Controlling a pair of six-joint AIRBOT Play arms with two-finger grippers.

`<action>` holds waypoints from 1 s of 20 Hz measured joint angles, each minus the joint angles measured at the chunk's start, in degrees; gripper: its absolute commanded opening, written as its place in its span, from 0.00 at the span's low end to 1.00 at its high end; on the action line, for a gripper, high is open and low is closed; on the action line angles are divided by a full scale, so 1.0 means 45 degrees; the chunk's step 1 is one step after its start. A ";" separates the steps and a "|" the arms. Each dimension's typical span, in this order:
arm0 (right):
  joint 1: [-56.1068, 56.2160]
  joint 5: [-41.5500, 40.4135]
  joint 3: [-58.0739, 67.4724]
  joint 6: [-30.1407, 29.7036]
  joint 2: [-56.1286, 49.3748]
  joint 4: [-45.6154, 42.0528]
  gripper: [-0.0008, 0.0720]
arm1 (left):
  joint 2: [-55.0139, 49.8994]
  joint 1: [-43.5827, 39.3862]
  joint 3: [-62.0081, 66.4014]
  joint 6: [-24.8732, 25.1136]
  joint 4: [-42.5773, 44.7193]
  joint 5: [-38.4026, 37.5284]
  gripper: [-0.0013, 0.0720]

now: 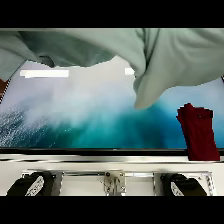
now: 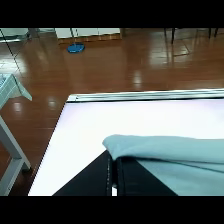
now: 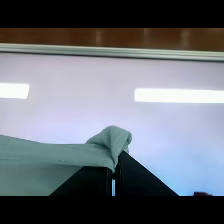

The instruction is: Fold the shirts.

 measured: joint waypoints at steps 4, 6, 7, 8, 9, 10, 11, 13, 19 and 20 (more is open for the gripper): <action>0.0000 0.2108 -0.0131 -0.0214 -0.0753 0.0559 0.09 | -0.0005 0.0000 -0.0277 -0.0005 0.0340 -0.0151 0.07; 0.0005 0.2958 -0.0690 -0.0345 -0.1166 0.0631 0.09 | -0.0015 -0.0005 -0.0952 -0.0010 0.0607 -0.0432 0.07; 0.0010 0.3211 -0.1214 -0.0393 -0.1360 0.0845 0.09 | -0.0024 -0.0005 -0.1472 -0.0053 0.0685 -0.0568 0.07; 0.0005 0.3249 -0.1826 -0.0466 -0.1530 0.1175 0.09 | -0.0034 -0.0005 -0.2166 -0.0107 0.0743 -0.0622 0.07; 0.0000 0.3128 -0.2599 -0.0515 -0.1724 0.1661 0.09 | -0.0019 0.0000 -0.2900 -0.0151 0.0699 -0.0656 0.07; 0.0000 0.2793 -0.3405 -0.0661 -0.1953 0.2283 0.09 | 0.0000 0.0005 -0.3677 -0.0160 0.0442 -0.0670 0.07; 0.0000 0.2356 -0.4148 -0.0767 -0.2195 0.2934 0.09 | -0.0005 -0.0010 -0.4527 -0.0160 0.0000 -0.0670 0.07; 0.0000 0.1287 -0.5459 -0.1069 -0.2832 0.4197 0.09 | 0.0010 -0.0126 -0.6067 -0.0155 -0.0933 -0.0525 0.07; 0.0000 -0.2059 -0.6926 -0.1438 -0.5829 0.5945 0.10 | 0.0000 -0.0782 -0.9797 -0.0136 -0.2176 0.1311 0.07; 0.0000 -0.2759 -0.6999 -0.1418 -0.6392 0.6057 0.10 | 0.0000 -0.0865 -1.0404 -0.0136 -0.2346 0.1744 0.07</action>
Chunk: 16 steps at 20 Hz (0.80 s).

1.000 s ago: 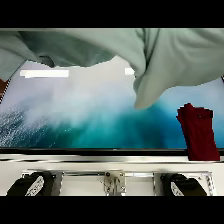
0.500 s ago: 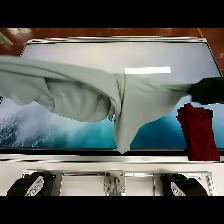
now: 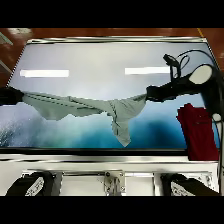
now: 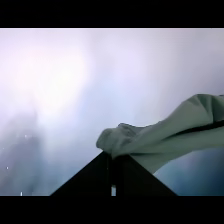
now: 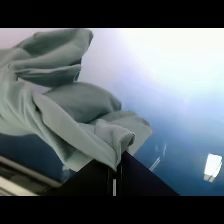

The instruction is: Fold the shirts.

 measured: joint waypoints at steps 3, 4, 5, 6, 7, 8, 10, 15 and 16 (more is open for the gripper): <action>0.0000 -0.2098 -0.0112 0.0510 -0.1394 0.0248 0.23 | 0.0000 -0.0136 -0.1647 0.0010 -0.0816 0.1117 0.07; 0.0000 -0.2764 -0.0131 0.0865 -0.1821 0.0272 0.50 | 0.0000 -0.0160 -0.2195 0.0015 -0.1127 0.1501 0.07; 0.0000 -0.3313 -0.0141 0.1156 -0.2142 0.0296 0.75 | 0.0000 -0.0175 -0.2642 0.0019 -0.1418 0.1797 0.07; -0.0005 -0.3832 -0.0146 0.1350 -0.2419 0.0340 0.80 | 0.0000 -0.0194 -0.3065 0.0019 -0.1695 0.2079 0.07; -0.0019 -0.4065 -0.0146 0.1545 -0.2594 0.0355 0.80 | -0.0005 -0.0199 -0.3390 0.0024 -0.1894 0.2293 0.07; -0.0073 -0.4148 -0.0126 0.1569 -0.2652 0.0369 0.80 | 0.0000 -0.0199 -0.3609 0.0029 -0.2050 0.2443 0.07; -0.0267 -0.3755 -0.0058 0.1452 -0.2516 0.0384 0.80 | 0.0000 -0.0209 -0.3910 0.0029 -0.2249 0.2637 0.07; 0.0262 -0.0797 0.0010 0.0957 -0.1870 0.0554 0.79 | 0.0000 -0.0209 -0.4167 0.0034 -0.2467 0.2861 0.07; 0.0680 -0.0568 0.0015 0.0923 -0.1909 0.0554 0.79 | 0.0000 -0.0209 -0.4182 0.0034 -0.2492 0.2875 0.07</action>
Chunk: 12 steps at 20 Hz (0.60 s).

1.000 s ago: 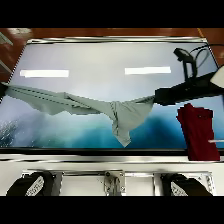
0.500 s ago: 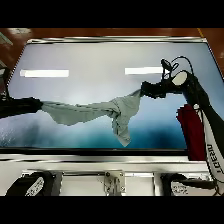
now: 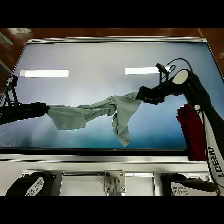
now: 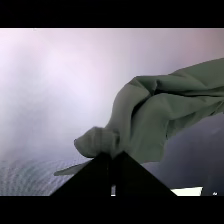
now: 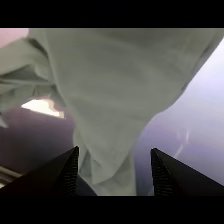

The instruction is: Fold the shirts.

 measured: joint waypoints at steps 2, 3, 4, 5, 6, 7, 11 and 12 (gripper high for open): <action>0.0879 -0.0073 0.0000 0.0029 -0.0364 0.0160 0.80 | 0.0000 0.0000 -0.0019 -0.0005 -0.0053 0.0010 0.07; 0.1273 -0.0296 0.0000 0.0107 -0.0661 0.0330 0.80 | 0.0000 0.0000 -0.0029 0.0000 -0.0092 0.0010 0.07; 0.1627 -0.0539 0.0000 0.0175 -0.1039 0.0597 0.80 | 0.0000 0.0000 -0.0034 0.0000 -0.0126 0.0015 0.07; 0.1870 -0.0714 0.0000 0.0248 -0.1384 0.0937 0.80 | 0.0000 0.0000 -0.0039 -0.0005 -0.0131 0.0015 0.07; 0.2045 -0.0942 0.0000 0.0253 -0.1763 0.1438 0.80 | 0.0000 0.0000 -0.0039 -0.0005 -0.0141 0.0019 0.07; 0.2171 -0.1054 0.0000 0.0233 -0.2084 0.1885 0.80 | 0.0000 0.0000 -0.0039 0.0000 -0.0155 0.0019 0.07; 0.2574 -0.1627 0.0000 0.0170 -0.3075 0.3274 0.80 | 0.0000 0.0000 -0.0039 0.0000 -0.0180 0.0063 0.07; 0.2657 -0.1802 0.0000 0.0257 -0.3259 0.3434 0.80 | 0.0000 0.0000 -0.0039 0.0000 -0.0185 0.0112 0.07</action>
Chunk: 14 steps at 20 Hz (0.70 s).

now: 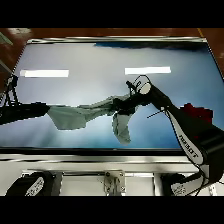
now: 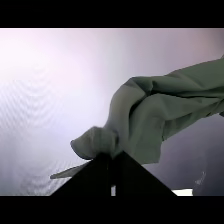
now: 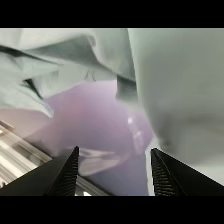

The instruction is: Fold the shirts.

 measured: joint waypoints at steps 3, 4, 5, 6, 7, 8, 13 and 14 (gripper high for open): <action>0.0398 -0.0437 0.0000 0.0243 -0.0471 0.0316 0.80 | 0.0000 0.0000 0.0000 0.0000 -0.0010 0.0136 0.07; 0.0491 -0.0670 0.0000 0.0321 -0.0568 0.0359 0.80 | 0.0000 0.0000 0.0000 0.0000 -0.0015 0.0155 0.07; 0.0549 -0.0942 0.0000 0.0486 -0.0646 0.0364 0.80 | 0.0000 0.0000 0.0000 0.0000 -0.0024 0.0165 0.07; 0.0593 -0.1224 0.0000 0.0656 -0.0714 0.0359 0.80 | 0.0000 0.0000 0.0000 -0.0005 -0.0049 0.0185 0.07; 0.0627 -0.1467 0.0000 0.0821 -0.0772 0.0345 0.79 | 0.0000 0.0000 0.0000 0.0000 -0.0097 0.0214 0.07; 0.0670 -0.1627 0.0000 0.0967 -0.0845 0.0340 0.79 | 0.0000 0.0000 0.0000 -0.0005 -0.0170 0.0223 0.07; 0.0724 -0.2336 0.0000 0.1651 -0.1234 0.0325 0.24 | 0.0000 0.0000 0.0000 0.0000 -0.0432 0.0238 0.07; 0.0724 -0.2482 0.0005 0.1787 -0.1268 0.0330 0.10 | 0.0000 0.0000 0.0000 -0.0005 -0.0466 0.0238 0.07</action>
